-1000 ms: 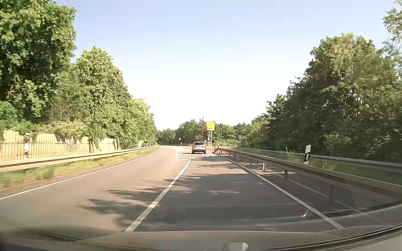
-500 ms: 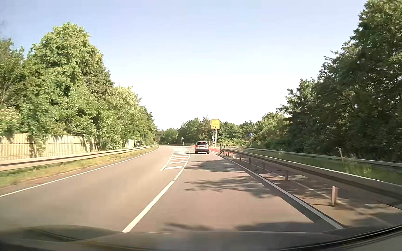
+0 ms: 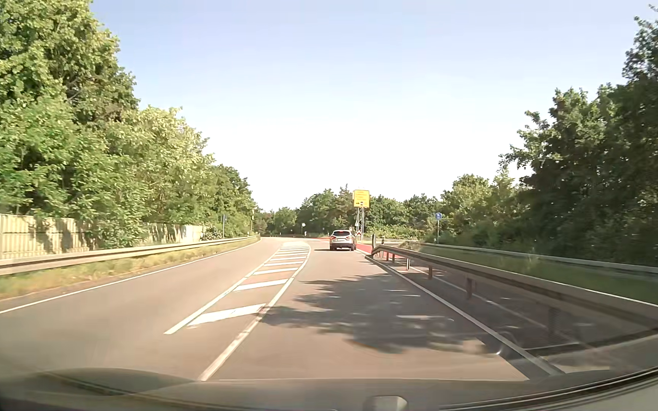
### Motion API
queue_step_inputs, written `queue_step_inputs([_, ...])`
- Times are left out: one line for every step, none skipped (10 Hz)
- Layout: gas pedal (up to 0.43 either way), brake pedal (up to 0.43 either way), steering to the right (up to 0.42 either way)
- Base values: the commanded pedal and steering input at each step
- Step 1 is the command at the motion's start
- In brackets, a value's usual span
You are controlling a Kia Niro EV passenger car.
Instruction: Follow the waypoints while adhering to traffic rules and regulations
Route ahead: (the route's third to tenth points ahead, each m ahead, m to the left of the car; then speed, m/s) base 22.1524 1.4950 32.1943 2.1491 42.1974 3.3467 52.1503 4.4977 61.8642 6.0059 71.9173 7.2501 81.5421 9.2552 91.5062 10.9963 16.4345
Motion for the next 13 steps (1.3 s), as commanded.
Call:
queue_step_inputs([0.118,0.03,-0.011])
queue_step_inputs([0.118,0.03,-0.01])
queue_step_inputs([0.118,0.03,-0.01])
queue_step_inputs([0.118,0.03,-0.011])
queue_step_inputs([0.118,0.03,-0.011])
queue_step_inputs([0.118,0.03,-0.011])
queue_step_inputs([0.118,0.03,-0.011])
queue_step_inputs([0.118,0.03,-0.011])
queue_step_inputs([0.118,0.03,-0.011])
queue_step_inputs([0.118,0.03,-0.011])
queue_step_inputs([0.118,0.03,-0.01])
queue_step_inputs([0.118,0.03,-0.01])
queue_step_inputs([0.118,0.03,-0.01])
